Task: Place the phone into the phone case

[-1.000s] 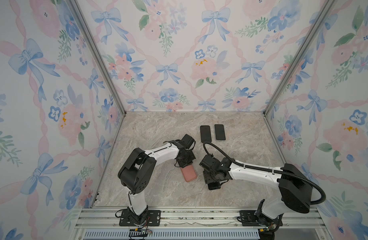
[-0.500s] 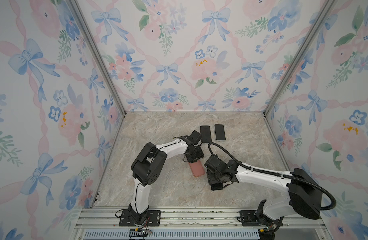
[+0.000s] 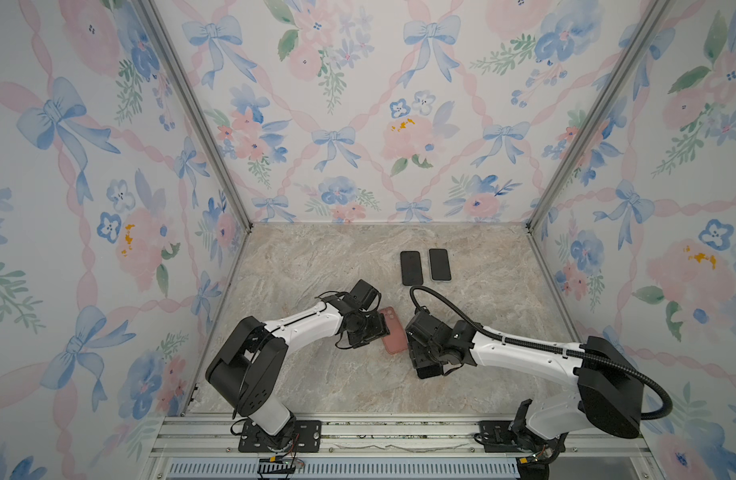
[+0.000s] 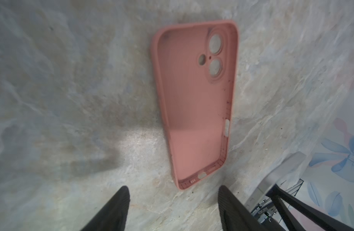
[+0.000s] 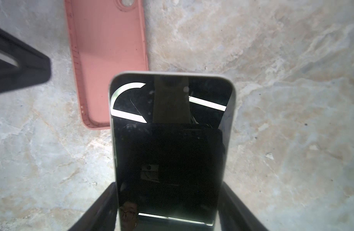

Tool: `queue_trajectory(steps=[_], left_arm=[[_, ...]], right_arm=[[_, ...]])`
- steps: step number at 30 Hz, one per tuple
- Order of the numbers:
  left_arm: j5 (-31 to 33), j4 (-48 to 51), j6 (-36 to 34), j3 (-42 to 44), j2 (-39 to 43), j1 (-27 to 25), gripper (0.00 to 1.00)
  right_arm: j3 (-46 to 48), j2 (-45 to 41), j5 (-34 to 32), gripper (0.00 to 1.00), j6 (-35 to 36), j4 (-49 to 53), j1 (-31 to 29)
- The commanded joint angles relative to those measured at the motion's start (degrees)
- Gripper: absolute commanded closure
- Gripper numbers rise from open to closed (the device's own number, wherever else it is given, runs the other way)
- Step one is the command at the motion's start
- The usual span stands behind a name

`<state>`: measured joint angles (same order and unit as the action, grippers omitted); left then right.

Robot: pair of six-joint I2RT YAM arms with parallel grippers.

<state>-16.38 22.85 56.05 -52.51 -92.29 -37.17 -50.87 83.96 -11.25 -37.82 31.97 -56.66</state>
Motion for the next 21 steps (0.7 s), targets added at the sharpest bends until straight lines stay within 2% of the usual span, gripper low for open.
queue_trajectory(steps=[1, 7, 16, 21], left_arm=[[-3.9, -5.7, -2.8, 0.8, -2.1, 0.3, 0.31], [-8.5, -15.2, -1.8, 4.1, -3.8, 0.9, 0.37], [-12.4, -24.7, 1.1, 6.0, -6.0, 0.9, 0.36], [-16.4, -27.7, -2.2, 9.7, -2.4, 2.1, 0.38]], right_arm=[[0.3, -1.7, -1.5, 0.38, 3.2, -3.3, -0.6], [1.7, -2.0, -1.5, 0.38, 3.8, -3.7, 0.1], [2.8, -1.8, -1.2, 0.37, 4.7, -5.1, 0.0], [3.3, -2.2, -1.6, 0.37, 7.5, -6.4, 0.1]])
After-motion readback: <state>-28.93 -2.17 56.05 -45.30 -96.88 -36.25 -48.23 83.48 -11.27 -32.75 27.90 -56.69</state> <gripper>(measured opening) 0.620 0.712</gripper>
